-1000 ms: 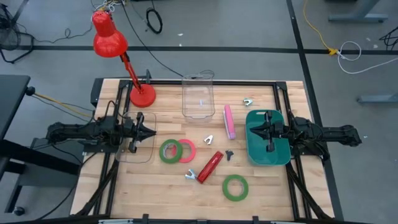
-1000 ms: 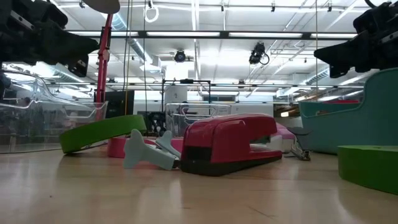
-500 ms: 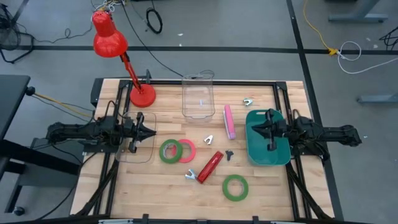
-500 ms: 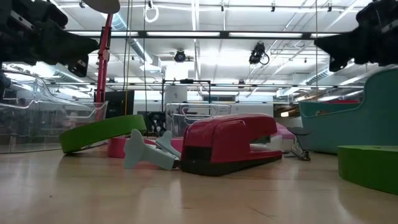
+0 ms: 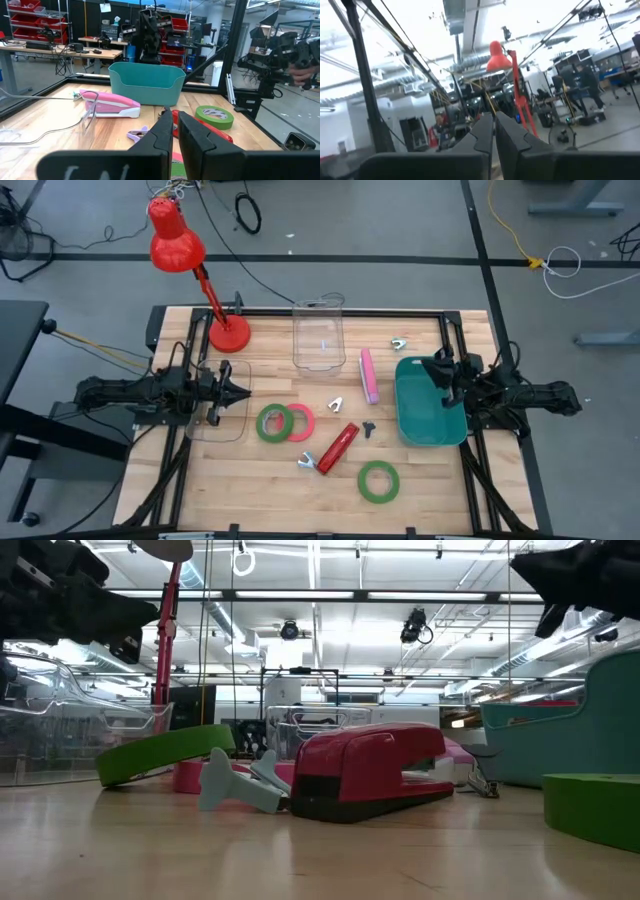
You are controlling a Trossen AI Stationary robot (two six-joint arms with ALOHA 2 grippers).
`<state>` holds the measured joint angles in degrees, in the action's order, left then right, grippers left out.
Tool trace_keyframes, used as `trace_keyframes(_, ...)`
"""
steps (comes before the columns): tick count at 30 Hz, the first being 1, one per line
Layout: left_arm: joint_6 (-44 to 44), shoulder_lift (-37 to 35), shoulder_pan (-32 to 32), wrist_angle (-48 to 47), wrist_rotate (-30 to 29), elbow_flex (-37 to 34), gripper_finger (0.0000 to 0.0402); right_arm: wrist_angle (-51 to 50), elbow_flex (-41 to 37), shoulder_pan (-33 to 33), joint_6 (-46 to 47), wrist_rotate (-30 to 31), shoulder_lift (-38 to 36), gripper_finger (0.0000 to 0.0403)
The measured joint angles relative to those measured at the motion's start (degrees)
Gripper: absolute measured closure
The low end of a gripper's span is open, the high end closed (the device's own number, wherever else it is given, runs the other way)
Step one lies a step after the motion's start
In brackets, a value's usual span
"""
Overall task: Pick and place Stapler, Stapler remover, tape
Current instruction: Put the pink stapler into the right transparent bin
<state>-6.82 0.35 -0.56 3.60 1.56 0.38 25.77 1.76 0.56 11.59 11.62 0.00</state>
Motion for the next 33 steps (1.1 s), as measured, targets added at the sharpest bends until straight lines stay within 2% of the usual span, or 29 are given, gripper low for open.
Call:
trace_keyframes(9,0.0,0.0,0.0,0.0,0.0,0.0,0.0371,-4.8,10.9,0.0,-1.5,1.5,5.0,0.0393)
trace_keyframes(23,0.0,0.0,0.0,0.0,0.0,0.0,0.0371,-15.1,33.2,0.0,-1.5,1.5,20.0,0.0401)
trace_keyframes(33,0.0,0.0,0.0,0.0,0.0,0.0,0.0371,-26.8,50.0,0.0,-3.1,1.0,29.7,0.0402)
